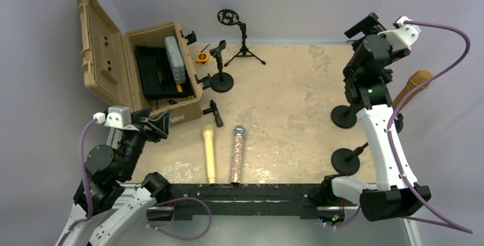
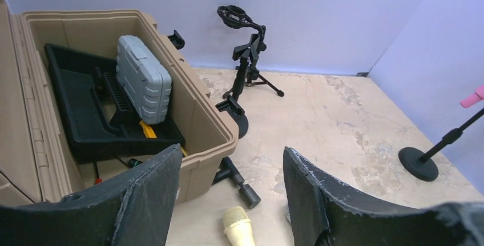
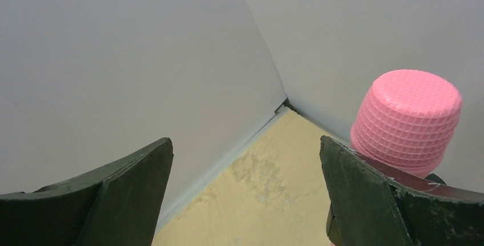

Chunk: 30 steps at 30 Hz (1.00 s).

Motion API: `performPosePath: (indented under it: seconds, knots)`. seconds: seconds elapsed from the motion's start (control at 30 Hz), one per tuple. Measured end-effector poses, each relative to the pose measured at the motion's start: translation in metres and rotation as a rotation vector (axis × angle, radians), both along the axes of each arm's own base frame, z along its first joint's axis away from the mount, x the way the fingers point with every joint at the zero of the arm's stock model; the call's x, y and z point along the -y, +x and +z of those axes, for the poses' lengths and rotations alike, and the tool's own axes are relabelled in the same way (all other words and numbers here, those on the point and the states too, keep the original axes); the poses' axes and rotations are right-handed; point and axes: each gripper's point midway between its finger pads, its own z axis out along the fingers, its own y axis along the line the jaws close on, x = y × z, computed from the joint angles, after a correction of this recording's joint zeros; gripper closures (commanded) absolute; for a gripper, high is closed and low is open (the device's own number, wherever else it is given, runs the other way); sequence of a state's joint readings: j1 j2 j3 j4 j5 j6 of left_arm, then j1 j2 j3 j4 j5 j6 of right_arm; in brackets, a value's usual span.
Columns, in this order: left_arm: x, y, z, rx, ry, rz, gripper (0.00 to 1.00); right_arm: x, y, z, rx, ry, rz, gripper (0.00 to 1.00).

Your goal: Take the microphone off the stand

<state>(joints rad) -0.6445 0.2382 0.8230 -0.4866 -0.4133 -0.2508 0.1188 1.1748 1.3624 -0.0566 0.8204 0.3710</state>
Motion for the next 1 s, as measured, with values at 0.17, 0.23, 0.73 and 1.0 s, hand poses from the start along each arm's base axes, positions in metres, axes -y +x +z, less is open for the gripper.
performPosePath:
  seconds: [0.17, 0.23, 0.73, 1.0]
  knots:
    - [0.0, -0.005, 0.003, 0.017, -0.014, -0.019, 0.35, -0.011, -0.007, 0.015, 0.011, 0.009, 0.085, 0.01]
    - [-0.001, -0.007, 0.005, 0.025, -0.021, -0.022, 0.35, -0.013, -0.012, 0.022, 0.018, 0.015, 0.103, 0.01]
    - [-0.006, -0.012, 0.008, 0.043, -0.038, -0.015, 0.35, -0.001, -0.04, -0.006, -0.108, 0.057, 0.027, 0.01]
    - [-0.006, -0.012, 0.008, 0.042, -0.038, -0.016, 0.35, 0.011, -0.045, -0.017, -0.116, 0.088, -0.066, 0.05]
